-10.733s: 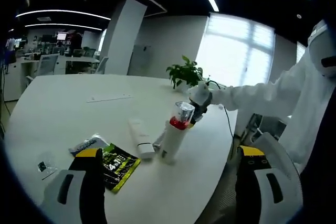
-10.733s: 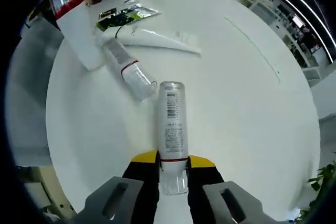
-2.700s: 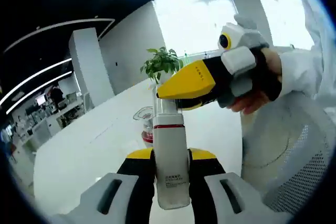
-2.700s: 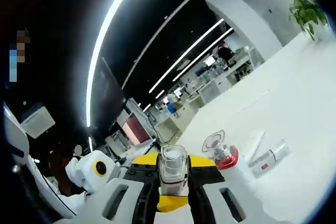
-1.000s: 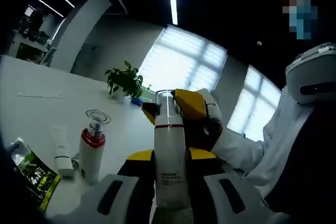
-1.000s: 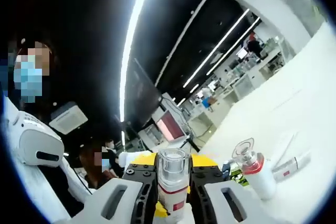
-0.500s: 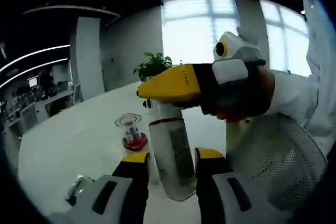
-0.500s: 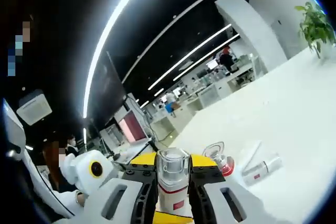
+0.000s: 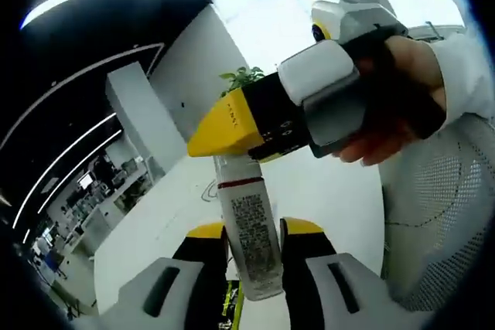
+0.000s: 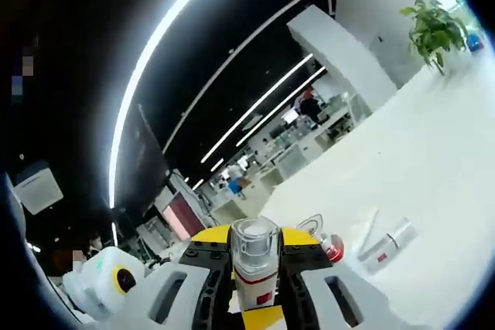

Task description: Arrange the skincare products in the storage area until every visible bottle or jar stands upright without overlapping.

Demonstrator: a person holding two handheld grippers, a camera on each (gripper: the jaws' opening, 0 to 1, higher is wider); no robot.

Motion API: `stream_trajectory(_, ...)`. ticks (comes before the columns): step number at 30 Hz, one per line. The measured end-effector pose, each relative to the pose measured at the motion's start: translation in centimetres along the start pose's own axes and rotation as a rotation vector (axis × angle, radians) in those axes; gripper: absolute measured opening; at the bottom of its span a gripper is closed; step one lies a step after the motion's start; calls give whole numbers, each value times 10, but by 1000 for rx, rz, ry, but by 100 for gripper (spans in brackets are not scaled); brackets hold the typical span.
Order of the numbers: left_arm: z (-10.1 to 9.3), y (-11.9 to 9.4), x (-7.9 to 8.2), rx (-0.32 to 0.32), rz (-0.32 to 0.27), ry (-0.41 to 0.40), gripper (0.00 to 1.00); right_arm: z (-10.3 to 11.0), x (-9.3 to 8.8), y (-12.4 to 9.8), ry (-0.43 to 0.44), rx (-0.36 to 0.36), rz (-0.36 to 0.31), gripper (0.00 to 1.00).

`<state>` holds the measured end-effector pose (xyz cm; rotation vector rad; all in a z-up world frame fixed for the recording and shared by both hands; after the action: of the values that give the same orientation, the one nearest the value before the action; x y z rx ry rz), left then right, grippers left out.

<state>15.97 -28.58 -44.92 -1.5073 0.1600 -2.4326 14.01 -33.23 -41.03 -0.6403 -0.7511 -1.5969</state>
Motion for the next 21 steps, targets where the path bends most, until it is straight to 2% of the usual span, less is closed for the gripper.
stream_trajectory(3, -1, -3, 4, -44, -42, -147, 20, -1, 3, -2, 14, 14, 6, 13)
stream_trajectory(4, -3, -3, 6, -65, -64, -165, 20, -1, 5, -2, 14, 19, 7, 13)
stream_trajectory(5, -1, -3, 5, -73, -75, -217, 20, 1, 6, -3, 8, 37, 13, 13)
stream_trajectory(7, -6, -4, 8, -128, -108, -328, 20, 2, 7, -3, -58, 65, 38, 13)
stream_trajectory(8, -7, -5, 10, -153, -130, -407, 20, 4, 8, -4, -106, 102, 44, 12)
stream_trajectory(9, -11, -6, 11, -204, -130, -512, 20, 5, 8, -5, -118, 115, 63, 12)
stream_trajectory(11, -9, -9, 11, -246, -145, -605, 20, 12, 8, -6, -139, 180, 84, 15)
stream_trajectory(12, -8, -10, 12, -259, -171, -604, 20, 11, 10, -6, -136, 181, 86, 17)
stream_trajectory(14, -10, -11, 16, -293, -200, -631, 20, 16, 10, -8, -119, 240, 104, 19)
stream_trajectory(15, -14, -14, 16, -344, -196, -697, 20, 17, 10, -9, -114, 252, 118, 19)
stream_trajectory(19, -17, -20, 21, -430, -242, -815, 20, 22, 11, -13, -89, 331, 143, 21)
stream_trajectory(20, -22, -23, 23, -497, -243, -871, 20, 23, 9, -15, -84, 352, 167, 22)
stream_trajectory(21, -24, -25, 23, -520, -253, -889, 20, 24, 9, -16, -86, 368, 177, 22)
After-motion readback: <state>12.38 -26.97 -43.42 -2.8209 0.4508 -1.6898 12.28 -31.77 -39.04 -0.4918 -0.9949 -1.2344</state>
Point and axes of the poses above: the point that each gripper's makers call its tool centre point, and the gripper's own axes: y roughly forward along the fingers, z roughly to its left, x roughly out of its top, the point moved 3 cm from there along -y, roughly backward along the fingers, and after that the axes turned 6 degrees about -z, right-handed, at the moved point
